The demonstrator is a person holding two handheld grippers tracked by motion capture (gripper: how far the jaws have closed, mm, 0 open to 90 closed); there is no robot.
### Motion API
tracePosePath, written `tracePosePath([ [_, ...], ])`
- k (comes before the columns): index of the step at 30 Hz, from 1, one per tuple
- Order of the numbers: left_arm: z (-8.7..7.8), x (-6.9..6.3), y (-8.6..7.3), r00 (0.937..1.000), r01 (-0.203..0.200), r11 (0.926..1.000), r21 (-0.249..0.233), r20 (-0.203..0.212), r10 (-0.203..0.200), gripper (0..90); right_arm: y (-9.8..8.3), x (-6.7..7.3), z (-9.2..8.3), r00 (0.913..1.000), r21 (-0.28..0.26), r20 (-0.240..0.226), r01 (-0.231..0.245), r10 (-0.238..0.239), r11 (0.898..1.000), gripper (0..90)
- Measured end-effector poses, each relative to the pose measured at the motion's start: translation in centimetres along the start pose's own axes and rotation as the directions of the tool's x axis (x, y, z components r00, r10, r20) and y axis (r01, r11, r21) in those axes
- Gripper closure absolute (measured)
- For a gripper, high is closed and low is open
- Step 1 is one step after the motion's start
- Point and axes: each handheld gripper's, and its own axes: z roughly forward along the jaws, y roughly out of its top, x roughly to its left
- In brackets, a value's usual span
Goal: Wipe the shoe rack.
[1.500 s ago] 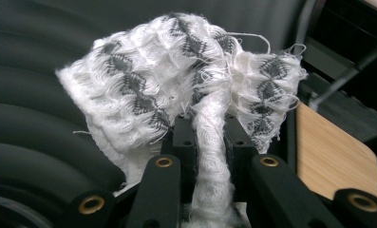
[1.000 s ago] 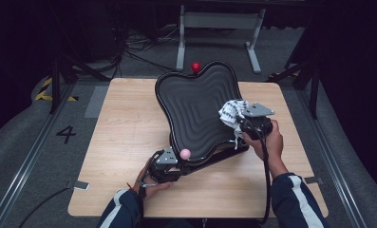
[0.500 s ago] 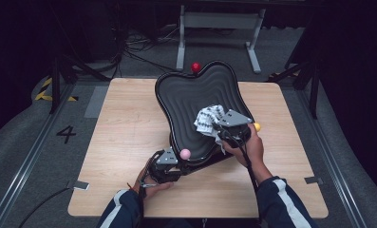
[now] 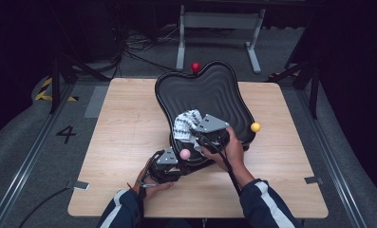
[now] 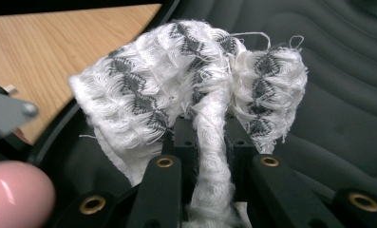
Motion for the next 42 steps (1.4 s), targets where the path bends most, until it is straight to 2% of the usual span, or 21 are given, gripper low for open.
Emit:
tracePosePath([
  [2, 0.0, 0.0, 0.0, 1.0000, 0.000, 1.0000, 0.000, 0.000, 0.000, 71.7, 0.3, 0.3, 0.2, 0.9999, -0.005, -0.012, -0.009, 0.008, 1.000, 79.8],
  [4, 0.0, 0.0, 0.0, 1.0000, 0.001, 1.0000, -0.004, 0.000, -0.001, 71.7, 0.5, 0.7, 0.3, 0.9998, -0.002, -0.019, 0.007, -0.007, 1.000, 79.7],
  [6, 0.0, 0.0, 0.0, 1.0000, 0.000, 1.0000, 0.001, 0.001, 0.000, 71.8, 0.8, 1.2, 0.4, 0.9994, 0.007, -0.008, 0.033, -0.033, 0.999, 79.8],
  [8, 0.0, 0.0, 0.0, 1.0000, 0.002, 1.0000, -0.003, 0.001, -0.002, 71.8, 1.0, 1.6, 0.4, 0.9967, 0.026, 0.012, 0.079, -0.080, 0.997, 79.8],
  [10, 0.0, 0.0, 0.0, 1.0000, 0.002, 1.0000, -0.004, 0.000, -0.002, 71.8, 1.1, 1.6, 0.4, 0.9962, 0.030, 0.010, 0.086, -0.086, 0.996, 79.8],
  [11, 0.0, -0.1, 0.0, 1.0000, 0.004, 1.0000, -0.006, -0.004, -0.004, 71.8, 1.0, 1.2, 0.4, 0.9977, 0.023, -0.008, 0.067, -0.067, 0.997, 79.8],
  [14, 0.0, 0.0, 0.0, 1.0000, 0.001, 1.0000, -0.006, -0.003, -0.001, 71.7, 0.7, 0.2, 0.3, 0.9994, 0.020, -0.013, 0.033, -0.032, 0.999, 79.7],
  [16, 0.0, 0.0, 0.0, 1.0000, 0.000, 1.0000, -0.005, -0.004, 0.000, 71.7, 0.4, -0.7, 0.2, 0.9994, 0.031, 0.020, 0.027, -0.027, 0.999, 79.5],
  [17, 0.0, 0.0, 0.0, 1.0000, 0.001, 1.0000, -0.003, -0.004, -0.001, 71.7, 0.4, -0.7, 0.2, 0.9994, 0.031, 0.020, 0.027, -0.027, 0.999, 79.5],
  [19, 0.0, 0.0, 0.0, 1.0000, 0.001, 1.0000, -0.003, -0.004, -0.001, 71.7, -0.1, -1.9, -0.1, 0.9998, 0.029, 0.013, -0.016, 0.015, 0.999, 79.5],
  [23, 0.0, 0.0, 0.0, 1.0000, 0.000, 1.0000, -0.004, -0.003, 0.000, 71.7, -1.1, -4.2, -0.6, 0.9968, 0.040, 0.060, -0.056, 0.053, 0.998, 79.5],
  [27, 0.0, 0.0, 0.0, 1.0000, -0.002, 1.0000, -0.002, -0.003, 0.001, 71.7, -2.2, -6.4, -1.2, 0.9908, 0.049, 0.092, -0.104, 0.099, 0.993, 79.4],
  [31, 0.0, 0.0, 0.0, 1.0000, -0.002, 1.0000, -0.002, -0.003, 0.002, 71.7, -3.1, -8.4, -1.6, 0.9801, 0.066, 0.157, -0.133, 0.122, 0.989, 79.4],
  [34, 0.0, 0.0, 0.0, 1.0000, -0.001, 1.0000, -0.001, -0.004, 0.001, 71.7, -3.5, -9.3, -1.8, 0.9757, 0.072, 0.177, -0.144, 0.130, 0.987, 79.4],
  [38, 0.0, 0.0, 0.0, 1.0000, -0.001, 1.0000, -0.003, -0.003, 0.001, 71.6, -4.1, -10.4, -2.1, 0.9644, 0.089, 0.226, -0.161, 0.138, 0.983, 79.3],
  [40, 0.0, 0.0, 0.0, 1.0000, -0.001, 1.0000, -0.003, -0.003, 0.001, 71.6, -4.4, -11.1, -2.4, 0.9618, 0.081, 0.224, -0.180, 0.158, 0.980, 79.3],
  [42, 0.0, 0.0, 0.0, 1.0000, -0.002, 1.0000, -0.004, -0.003, 0.002, 71.7, -4.6, -11.3, -2.5, 0.9564, 0.097, 0.254, -0.173, 0.144, 0.980, 79.3],
])
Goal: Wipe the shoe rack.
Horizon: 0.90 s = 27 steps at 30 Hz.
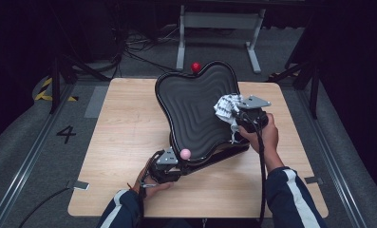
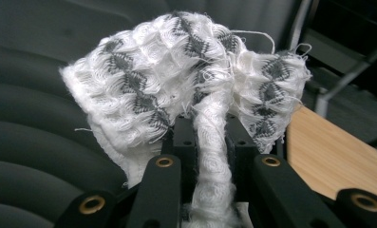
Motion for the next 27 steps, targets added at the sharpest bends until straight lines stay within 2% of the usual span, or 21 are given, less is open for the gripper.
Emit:
tracePosePath([
  [1, 0.0, 0.0, 0.0, 1.0000, 0.000, 1.0000, 0.002, 0.001, 0.000, 71.7, -0.1, -0.2, 0.0, 0.9999, 0.006, 0.010, 0.006, -0.006, 1.000, 79.2],
  [3, 0.0, 0.0, 0.0, 1.0000, 0.001, 1.0000, 0.001, 0.000, -0.001, 71.6, -0.4, -0.8, 0.0, 0.9999, 0.004, -0.004, -0.016, 0.016, 1.000, 79.0],
  [7, 0.0, -0.1, 0.0, 1.0000, 0.004, 1.0000, 0.002, -0.001, -0.004, 71.6, -0.6, -1.3, -0.1, 0.9997, 0.013, 0.011, -0.021, 0.021, 1.000, 78.9],
  [10, 0.0, 0.0, 0.0, 1.0000, 0.004, 1.0000, 0.000, 0.000, -0.004, 71.6, -0.7, -1.6, -0.1, 0.9993, 0.008, 0.002, -0.038, 0.038, 0.999, 79.0],
  [14, 0.0, 0.0, 0.0, 1.0000, 0.004, 1.0000, 0.002, 0.000, -0.004, 71.5, -0.6, -1.4, 0.0, 0.9995, 0.009, 0.008, -0.031, 0.031, 0.999, 79.1],
  [18, 0.0, 0.0, 0.0, 1.0000, 0.003, 1.0000, 0.003, 0.003, -0.003, 71.5, -0.5, -1.3, 0.0, 0.9990, 0.007, -0.019, -0.041, 0.041, 0.999, 78.9],
  [19, 0.0, 0.0, 0.0, 1.0000, 0.003, 1.0000, 0.003, 0.006, -0.003, 71.5, -0.4, -1.1, 0.0, 0.9986, 0.002, -0.035, -0.039, 0.040, 0.999, 78.9],
  [22, 0.0, 0.0, 0.0, 1.0000, -0.003, 1.0000, 0.004, 0.009, 0.003, 71.5, -0.2, -0.6, 0.1, 0.9988, -0.004, -0.029, -0.041, 0.041, 0.999, 79.0],
  [24, 0.1, 0.0, 0.0, 0.9999, -0.003, 1.0000, 0.002, 0.010, 0.003, 71.5, 0.1, -0.2, 0.2, 0.9981, -0.010, -0.045, -0.043, 0.042, 0.999, 79.0],
  [27, 0.1, 0.0, 0.0, 0.9999, -0.005, 1.0000, 0.000, 0.010, 0.005, 71.5, 0.6, 0.7, 0.3, 0.9979, -0.012, -0.063, -0.018, 0.017, 1.000, 78.9],
])
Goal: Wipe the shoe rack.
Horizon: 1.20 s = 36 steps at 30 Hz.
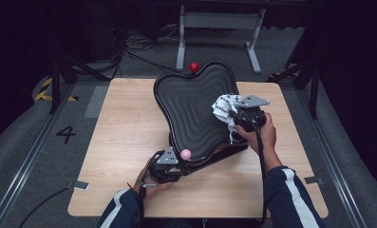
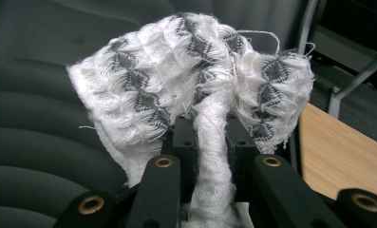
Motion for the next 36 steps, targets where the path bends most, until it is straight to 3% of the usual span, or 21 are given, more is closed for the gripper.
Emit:
tracePosePath([
  [11, 0.0, 0.1, 0.0, 1.0000, -0.001, 1.0000, 0.002, 0.004, 0.001, 71.5, 1.5, 3.2, 0.2, 0.9953, -0.020, -0.069, 0.066, -0.067, 0.998, 79.1],
  [21, 0.0, 0.1, 0.0, 1.0000, 0.000, 1.0000, 0.000, 0.004, 0.000, 71.4, 3.3, 6.9, 0.5, 0.9838, -0.045, -0.135, 0.113, -0.119, 0.993, 79.0],
  [36, 0.0, 0.1, 0.0, 1.0000, 0.001, 1.0000, 0.004, 0.008, -0.001, 71.4, 5.3, 10.9, 1.2, 0.9667, -0.084, -0.183, 0.166, -0.179, 0.983, 78.4],
])
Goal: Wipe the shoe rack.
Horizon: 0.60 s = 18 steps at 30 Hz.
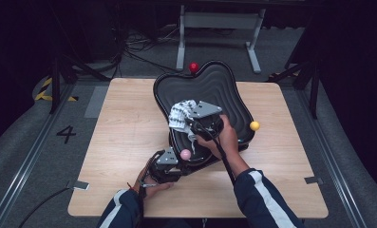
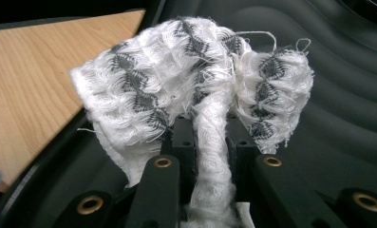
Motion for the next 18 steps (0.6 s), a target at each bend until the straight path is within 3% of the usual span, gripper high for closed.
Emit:
tracePosePath([
  [7, 0.0, 0.0, 0.0, 1.0000, -0.002, 1.0000, -0.002, -0.002, 0.002, 71.4, 0.3, 0.2, 0.2, 0.9999, -0.006, -0.011, 0.003, -0.003, 1.000, 78.3],
  [16, 0.0, 0.0, 0.0, 1.0000, -0.001, 1.0000, -0.005, -0.005, 0.001, 71.4, -0.9, -2.7, -0.3, 0.9983, 0.008, 0.030, -0.050, 0.049, 0.999, 78.3],
  [18, 0.0, -0.1, 0.0, 1.0000, 0.000, 1.0000, -0.006, -0.005, 0.000, 71.5, -1.2, -3.7, -0.5, 0.9964, 0.024, 0.066, -0.054, 0.053, 0.998, 78.3],
])
